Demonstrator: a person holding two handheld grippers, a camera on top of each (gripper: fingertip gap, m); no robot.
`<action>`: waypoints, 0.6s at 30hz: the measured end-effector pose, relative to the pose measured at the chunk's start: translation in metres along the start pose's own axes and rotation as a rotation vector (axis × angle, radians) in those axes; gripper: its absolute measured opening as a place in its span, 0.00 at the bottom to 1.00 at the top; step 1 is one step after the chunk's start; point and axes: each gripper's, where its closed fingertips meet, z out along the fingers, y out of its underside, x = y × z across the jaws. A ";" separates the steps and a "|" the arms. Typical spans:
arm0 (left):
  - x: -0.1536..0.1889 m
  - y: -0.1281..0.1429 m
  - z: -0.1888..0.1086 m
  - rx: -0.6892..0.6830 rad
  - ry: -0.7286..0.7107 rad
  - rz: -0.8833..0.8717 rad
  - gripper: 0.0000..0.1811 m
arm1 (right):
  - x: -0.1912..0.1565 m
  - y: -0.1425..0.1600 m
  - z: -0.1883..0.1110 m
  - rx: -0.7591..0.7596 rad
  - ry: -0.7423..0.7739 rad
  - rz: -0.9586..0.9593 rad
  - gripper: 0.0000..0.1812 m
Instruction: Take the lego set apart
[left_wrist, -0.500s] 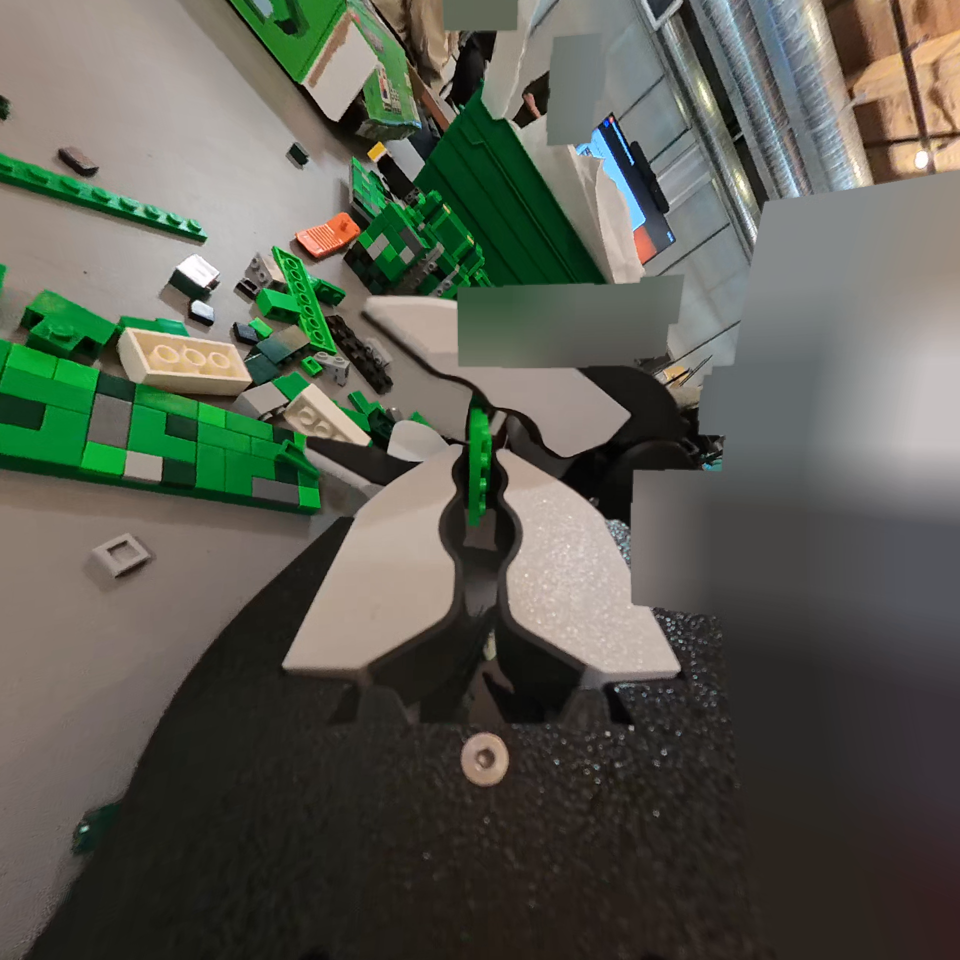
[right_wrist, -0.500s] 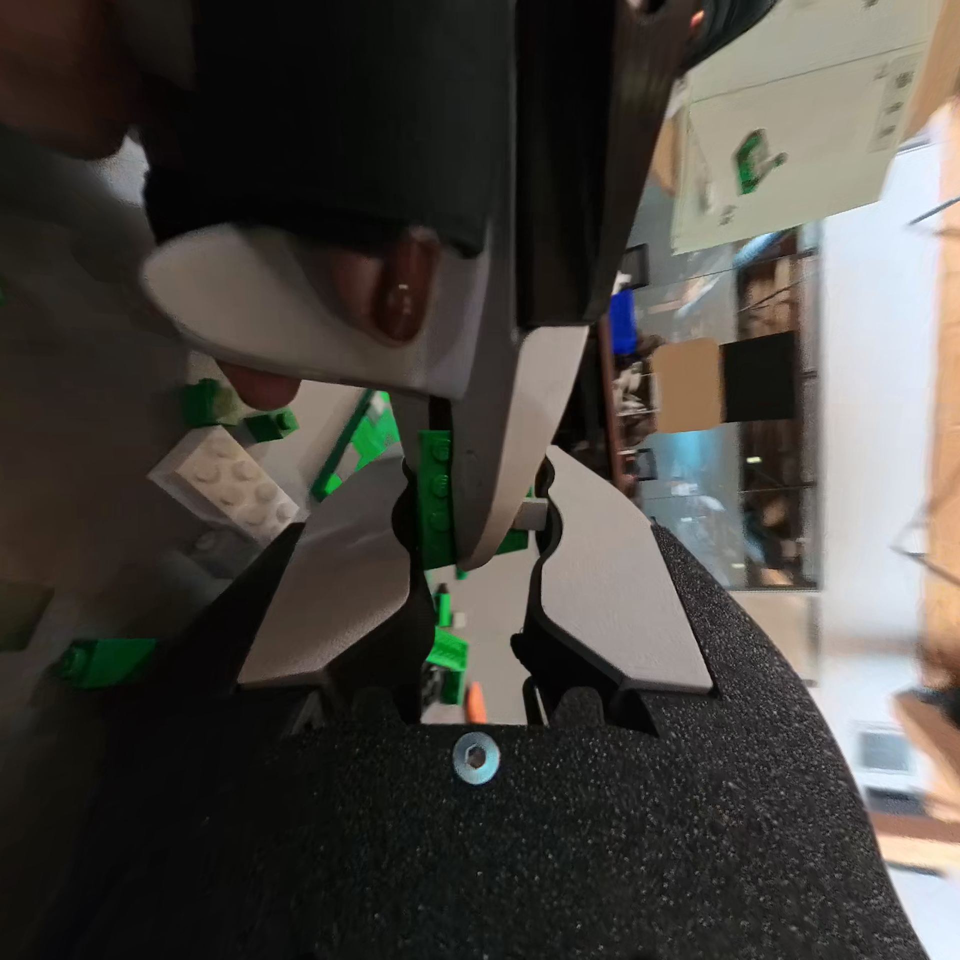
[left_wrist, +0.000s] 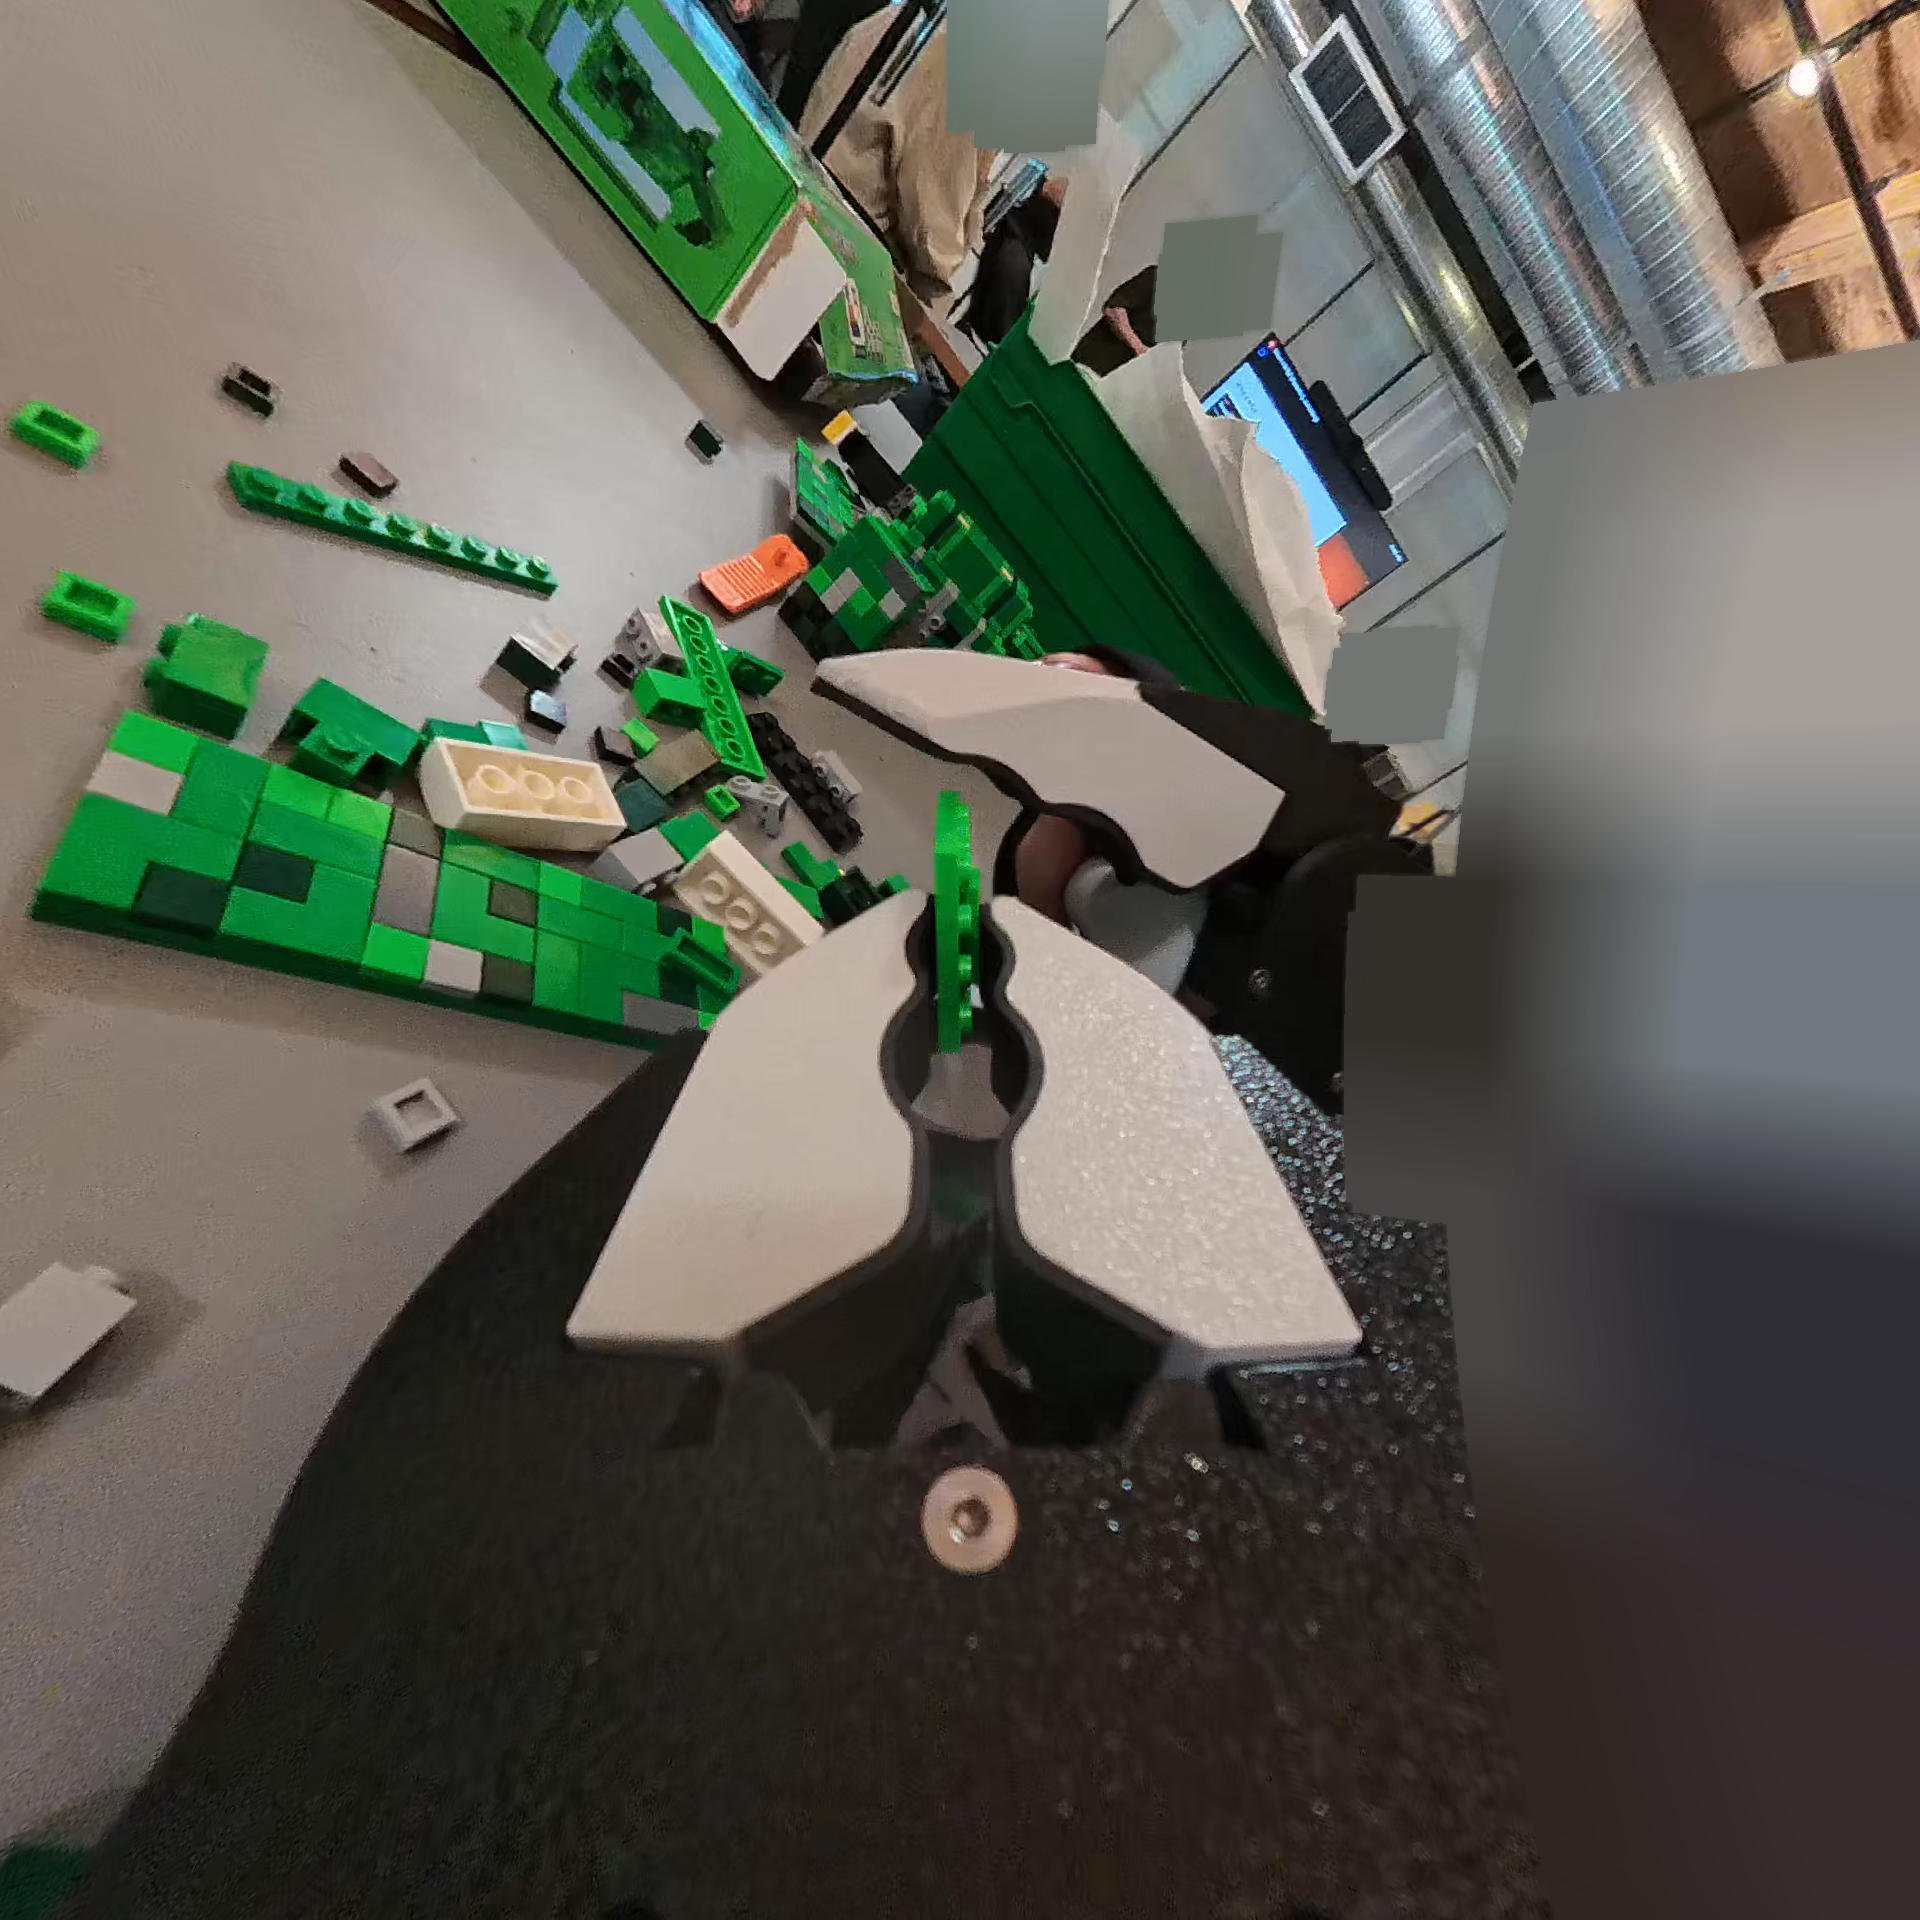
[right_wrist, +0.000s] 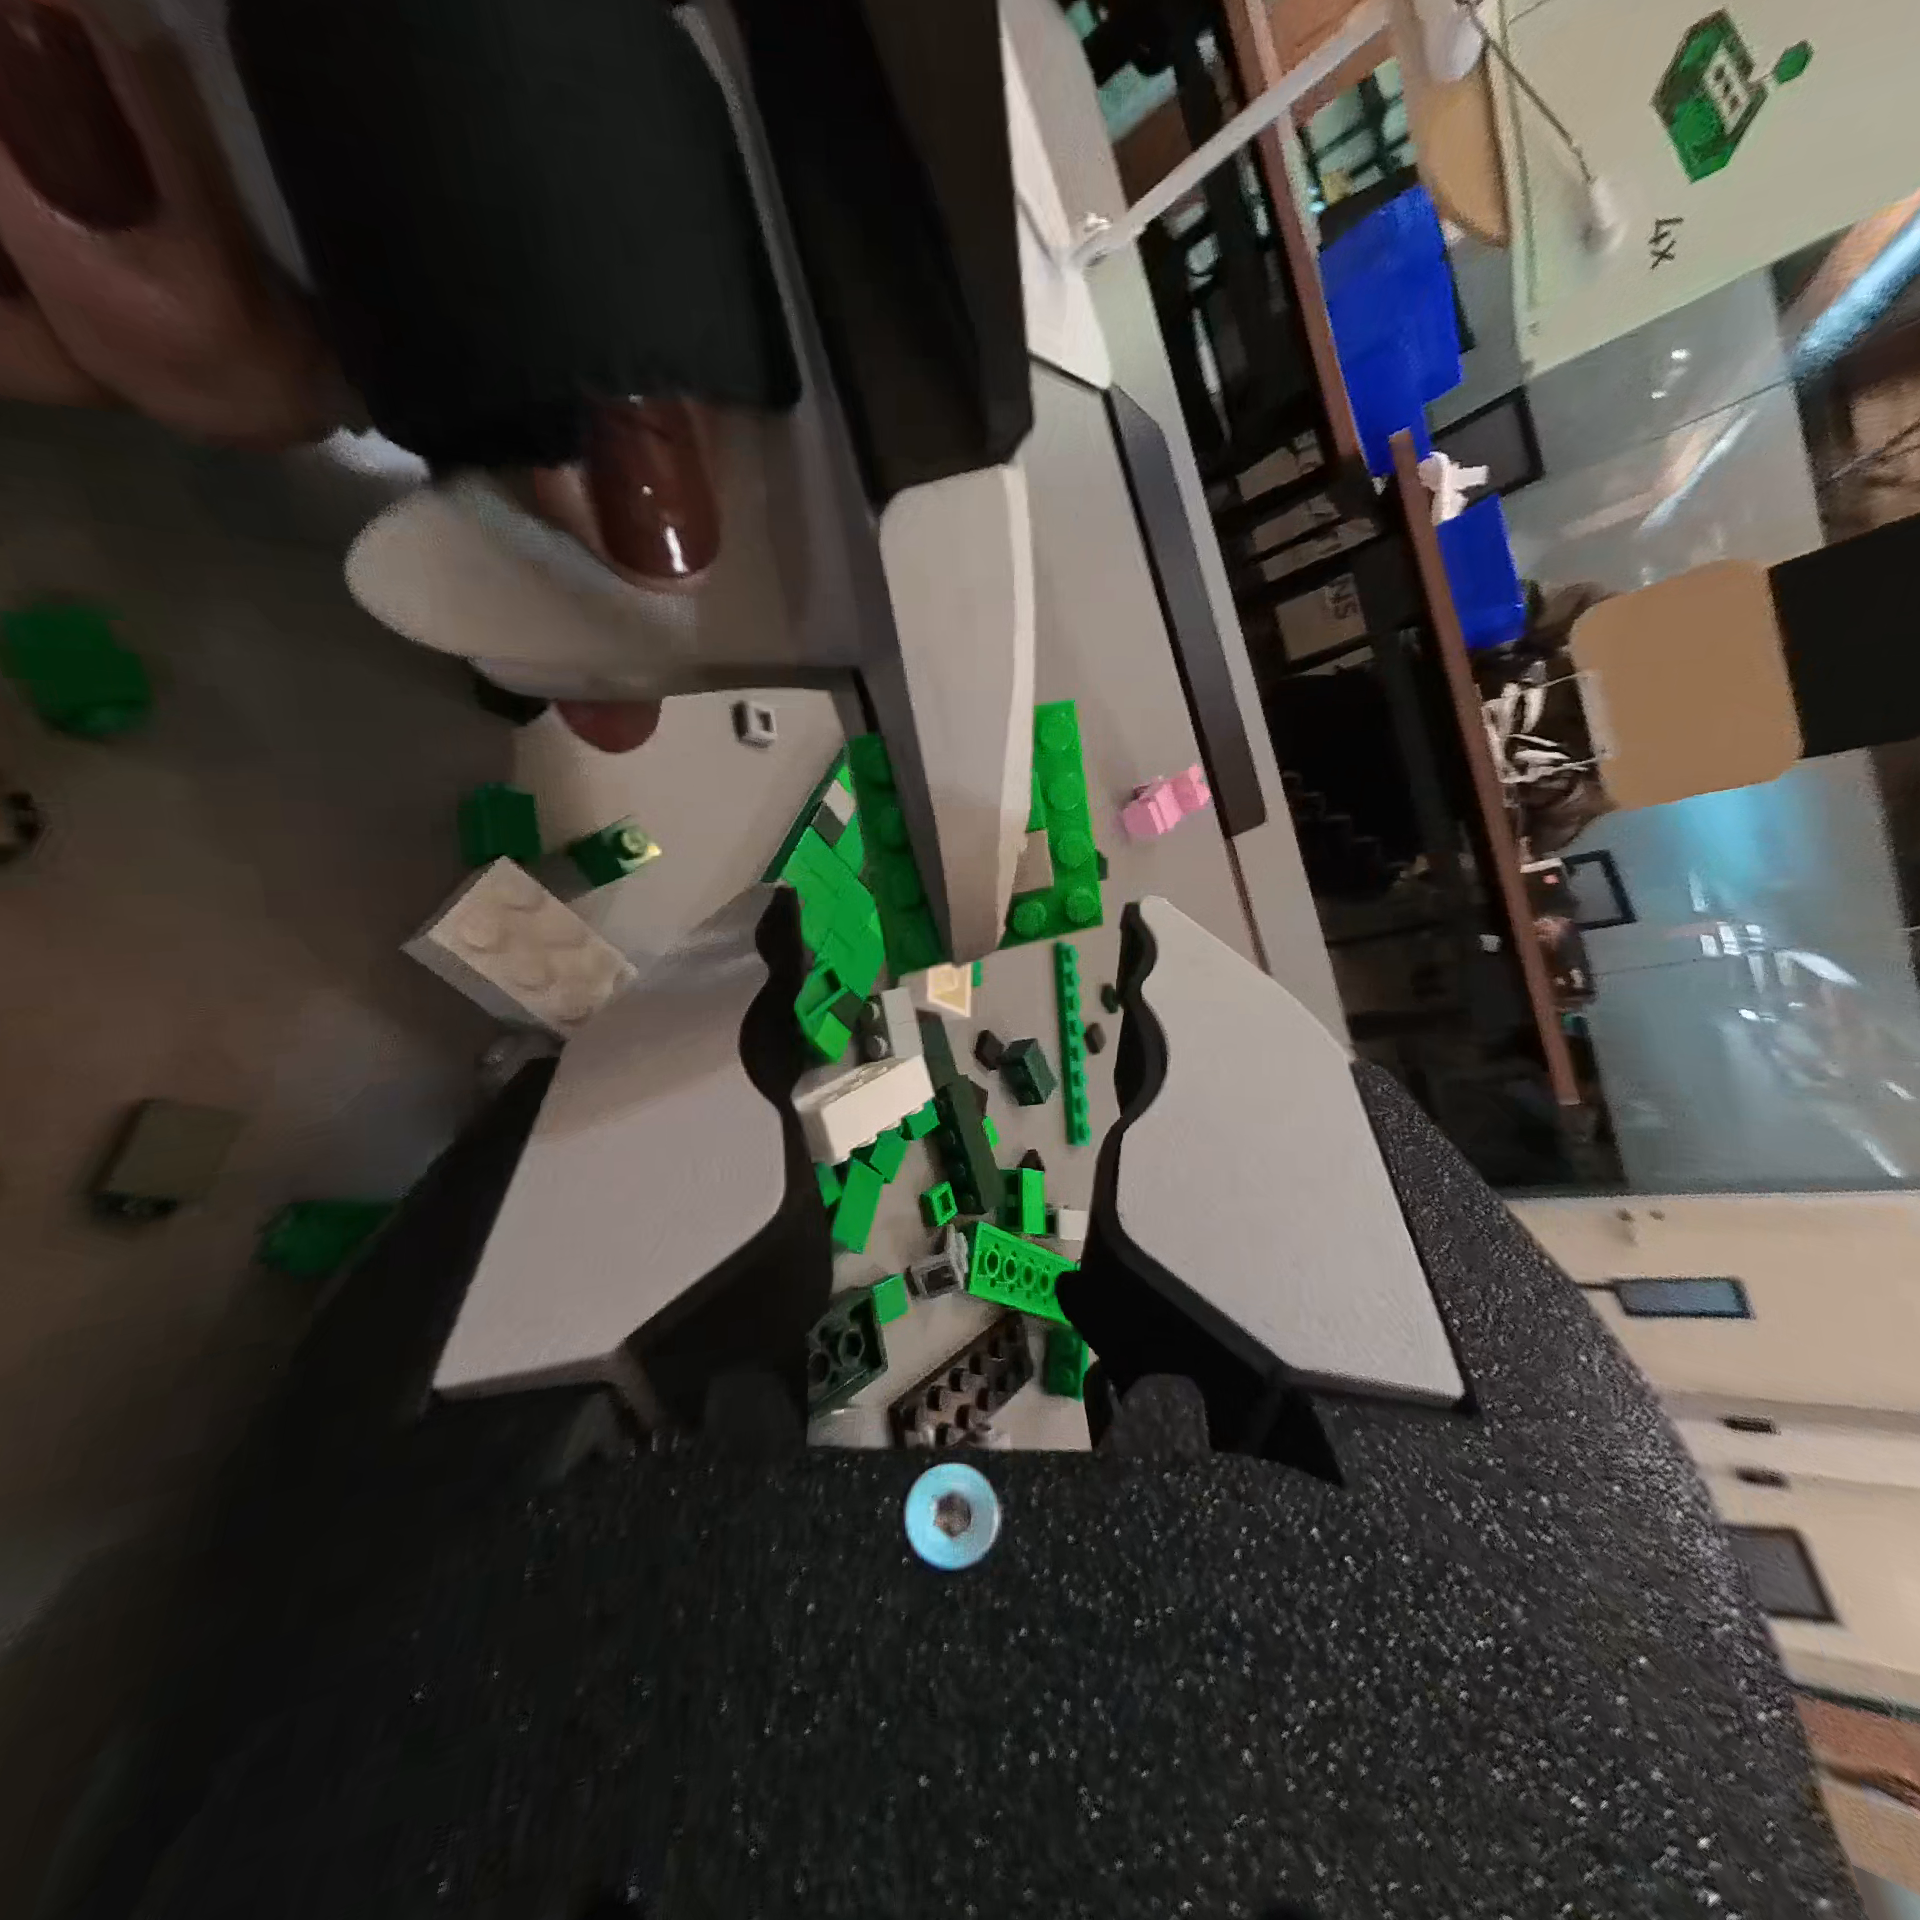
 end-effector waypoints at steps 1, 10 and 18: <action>-0.001 -0.001 0.000 0.007 -0.014 0.012 0.03 | -0.003 0.001 -0.001 0.001 -0.033 0.008 0.33; 0.011 -0.003 -0.005 -0.023 0.043 0.143 0.03 | -0.018 0.008 -0.023 0.131 -0.397 0.274 0.25; 0.020 0.029 -0.005 -0.248 0.075 0.435 0.03 | 0.002 -0.024 -0.065 0.485 -0.777 0.802 0.13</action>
